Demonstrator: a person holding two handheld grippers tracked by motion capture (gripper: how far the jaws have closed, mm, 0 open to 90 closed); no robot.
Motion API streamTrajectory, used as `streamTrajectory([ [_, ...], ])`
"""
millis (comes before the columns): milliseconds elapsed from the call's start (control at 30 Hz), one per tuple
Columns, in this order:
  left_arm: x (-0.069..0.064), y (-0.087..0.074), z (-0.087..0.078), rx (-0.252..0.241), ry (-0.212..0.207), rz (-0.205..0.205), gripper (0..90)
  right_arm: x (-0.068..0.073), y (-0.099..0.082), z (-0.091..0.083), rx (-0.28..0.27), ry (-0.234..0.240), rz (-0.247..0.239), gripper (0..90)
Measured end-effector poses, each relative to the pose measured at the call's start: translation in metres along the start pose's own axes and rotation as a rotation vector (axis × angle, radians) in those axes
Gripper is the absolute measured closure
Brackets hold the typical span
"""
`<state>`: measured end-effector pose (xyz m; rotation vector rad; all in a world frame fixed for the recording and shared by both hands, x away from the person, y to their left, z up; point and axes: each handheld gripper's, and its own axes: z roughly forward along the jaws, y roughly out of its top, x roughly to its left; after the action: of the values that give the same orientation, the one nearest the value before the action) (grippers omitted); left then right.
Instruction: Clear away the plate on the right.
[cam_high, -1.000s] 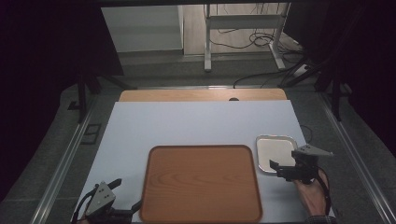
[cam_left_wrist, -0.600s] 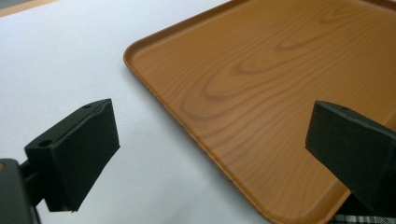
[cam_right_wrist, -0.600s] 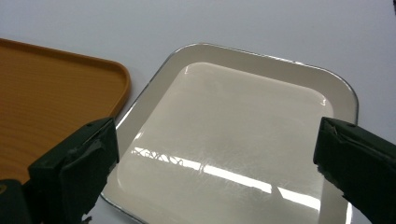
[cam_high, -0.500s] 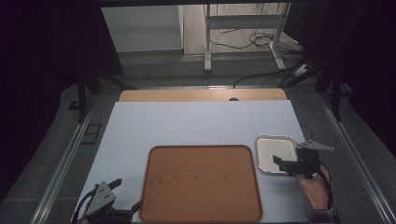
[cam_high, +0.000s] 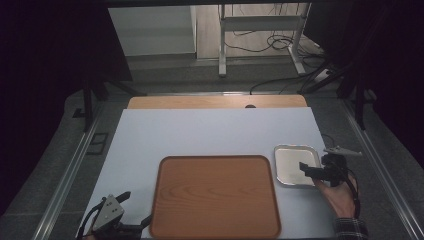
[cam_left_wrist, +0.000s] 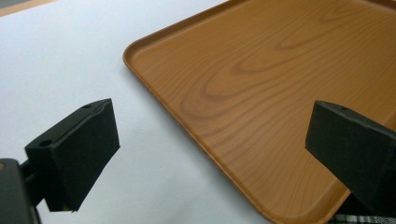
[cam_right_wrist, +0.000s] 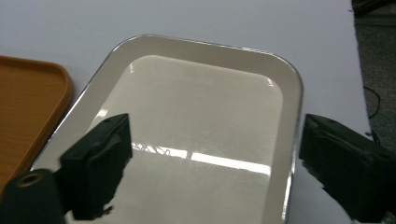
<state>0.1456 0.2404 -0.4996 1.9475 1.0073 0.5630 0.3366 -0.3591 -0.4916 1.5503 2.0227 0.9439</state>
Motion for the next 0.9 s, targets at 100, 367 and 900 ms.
streamTrajectory([
  [100,0.0,0.0,0.0,0.0,0.0,-0.001,2.5,-0.006,0.001,-0.001,0.007,-0.007,0.02,23.0],
  [367,0.0,0.0,0.0,0.001,0.0,-0.001,2.6,-0.02,0.003,0.0,0.063,-0.038,0.048,45.9],
  [900,0.0,0.0,0.001,0.004,0.0,0.0,2.7,-0.042,0.009,0.02,0.165,-0.007,0.143,76.6],
])
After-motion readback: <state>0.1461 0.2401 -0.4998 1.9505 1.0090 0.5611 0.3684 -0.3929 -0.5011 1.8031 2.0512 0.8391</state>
